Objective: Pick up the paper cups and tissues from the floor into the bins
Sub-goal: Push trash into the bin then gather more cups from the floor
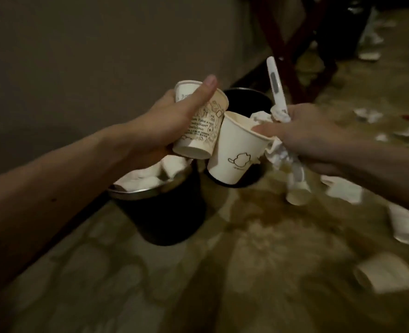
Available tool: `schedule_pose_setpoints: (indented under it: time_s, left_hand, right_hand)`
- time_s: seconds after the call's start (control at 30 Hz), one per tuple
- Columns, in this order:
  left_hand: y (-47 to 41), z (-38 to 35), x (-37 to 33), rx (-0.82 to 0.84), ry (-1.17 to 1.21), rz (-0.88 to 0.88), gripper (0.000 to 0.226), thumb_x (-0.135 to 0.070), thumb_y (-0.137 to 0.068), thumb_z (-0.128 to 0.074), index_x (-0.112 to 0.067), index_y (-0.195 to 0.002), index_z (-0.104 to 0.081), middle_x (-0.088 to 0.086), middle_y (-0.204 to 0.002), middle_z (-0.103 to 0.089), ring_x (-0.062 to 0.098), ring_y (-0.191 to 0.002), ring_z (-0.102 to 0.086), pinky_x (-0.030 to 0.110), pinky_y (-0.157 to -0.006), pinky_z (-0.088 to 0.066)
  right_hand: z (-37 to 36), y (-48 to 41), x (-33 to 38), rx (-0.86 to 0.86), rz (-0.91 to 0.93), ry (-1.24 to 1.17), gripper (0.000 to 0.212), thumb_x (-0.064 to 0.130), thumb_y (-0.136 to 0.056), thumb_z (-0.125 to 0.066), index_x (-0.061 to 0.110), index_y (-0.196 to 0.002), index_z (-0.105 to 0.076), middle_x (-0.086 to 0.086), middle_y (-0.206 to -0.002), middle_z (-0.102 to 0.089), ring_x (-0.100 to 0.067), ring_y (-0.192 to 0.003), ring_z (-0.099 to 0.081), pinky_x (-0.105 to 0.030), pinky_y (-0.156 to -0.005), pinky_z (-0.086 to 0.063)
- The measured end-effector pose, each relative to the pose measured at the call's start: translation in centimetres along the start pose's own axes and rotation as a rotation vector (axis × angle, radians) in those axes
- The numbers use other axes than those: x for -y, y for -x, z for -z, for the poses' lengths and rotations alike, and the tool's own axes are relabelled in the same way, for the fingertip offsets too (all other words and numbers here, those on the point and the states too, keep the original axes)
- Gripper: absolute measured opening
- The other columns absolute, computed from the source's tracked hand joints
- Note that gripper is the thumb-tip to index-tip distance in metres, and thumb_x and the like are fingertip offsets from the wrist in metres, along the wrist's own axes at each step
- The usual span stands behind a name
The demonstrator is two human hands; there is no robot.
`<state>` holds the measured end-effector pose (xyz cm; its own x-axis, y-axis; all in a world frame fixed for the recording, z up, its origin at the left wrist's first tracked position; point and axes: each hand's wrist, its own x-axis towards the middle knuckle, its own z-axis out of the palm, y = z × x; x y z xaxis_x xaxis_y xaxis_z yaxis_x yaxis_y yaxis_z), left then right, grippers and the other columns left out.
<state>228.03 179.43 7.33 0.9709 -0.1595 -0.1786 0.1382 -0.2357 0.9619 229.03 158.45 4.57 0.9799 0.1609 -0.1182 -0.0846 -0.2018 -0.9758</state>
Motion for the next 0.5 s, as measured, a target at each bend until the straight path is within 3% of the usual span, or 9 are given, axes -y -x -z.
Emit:
schedule_pose_setpoints:
  time_s: [0.07,0.13,0.2,0.27,0.37,0.43,0.5]
  left_hand:
    - [1.2,5.1,-1.2,-0.174,-0.028,-0.065,0.057,-0.060,-0.088,-0.059,-0.014,-0.121,-0.058,0.013,-0.109,-0.073,0.026,-0.092,-0.073,0.041,-0.076,-0.060]
    - [2.1,9.9,-1.9,-0.379,-0.095,-0.102,0.058,-0.063,-0.083,-0.063,-0.019,-0.122,-0.055,0.009,-0.109,-0.071,0.020,-0.087,-0.074,0.035,-0.068,-0.060]
    - [2.6,13.4,-1.5,-0.513,-0.102,-0.117,0.057,-0.061,-0.083,-0.066,-0.019,-0.121,-0.056,0.005,-0.104,-0.072,0.014,-0.077,-0.075,0.027,-0.057,-0.057]
    - [2.8,15.7,0.5,-0.613,-0.082,-0.107,0.050,-0.055,-0.084,-0.068,-0.016,-0.115,-0.057,0.004,-0.097,-0.071,0.007,-0.064,-0.072,0.021,-0.048,-0.053]
    - [2.9,17.7,5.0,-0.677,-0.117,0.010,0.048,-0.053,-0.081,-0.072,-0.014,-0.107,-0.062,0.004,-0.093,-0.072,0.010,-0.066,-0.072,0.024,-0.051,-0.055]
    - [2.6,18.9,7.4,-0.653,-0.252,0.088,0.040,-0.052,-0.084,-0.070,-0.015,-0.096,-0.066,0.002,-0.086,-0.073,0.010,-0.066,-0.072,0.025,-0.054,-0.056]
    - [2.4,19.6,8.9,-0.606,-0.348,0.133,0.036,-0.050,-0.089,-0.065,-0.014,-0.086,-0.069,0.003,-0.081,-0.073,0.014,-0.066,-0.071,0.027,-0.055,-0.057]
  right_hand:
    - [-3.9,-1.9,3.8,0.055,0.058,0.034,0.017,0.009,-0.085,-0.071,0.004,-0.100,-0.064,-0.011,-0.073,-0.061,-0.010,-0.049,-0.060,-0.023,-0.045,-0.049]
    - [-7.7,-3.4,7.2,0.113,0.110,0.065,0.009,0.008,-0.085,-0.071,0.005,-0.086,-0.062,-0.006,-0.061,-0.061,-0.008,-0.044,-0.059,-0.021,-0.041,-0.048]
    - [-10.8,-4.7,9.5,0.136,0.140,0.113,0.026,0.006,-0.086,-0.069,0.013,-0.070,-0.051,-0.003,-0.058,-0.056,-0.008,-0.041,-0.057,-0.021,-0.038,-0.047]
    - [-13.2,-5.7,10.2,0.120,0.134,0.129,0.031,0.004,-0.088,-0.066,0.014,-0.065,-0.047,-0.005,-0.065,-0.056,-0.013,-0.044,-0.058,-0.025,-0.042,-0.049]
    - [-15.7,-6.3,8.9,0.063,0.050,0.024,0.028,0.001,-0.091,-0.059,0.011,-0.068,-0.049,-0.006,-0.064,-0.056,-0.013,-0.045,-0.056,-0.023,-0.039,-0.042]
    - [-16.3,-6.5,7.7,0.036,-0.005,-0.007,0.025,0.000,-0.093,-0.057,0.008,-0.070,-0.051,-0.009,-0.060,-0.057,-0.011,-0.038,-0.054,-0.019,-0.034,-0.037]
    - [-16.4,-6.9,6.7,0.028,-0.044,-0.010,0.026,0.000,-0.092,-0.058,0.008,-0.068,-0.050,-0.011,-0.061,-0.058,-0.015,-0.042,-0.054,-0.024,-0.038,-0.037]
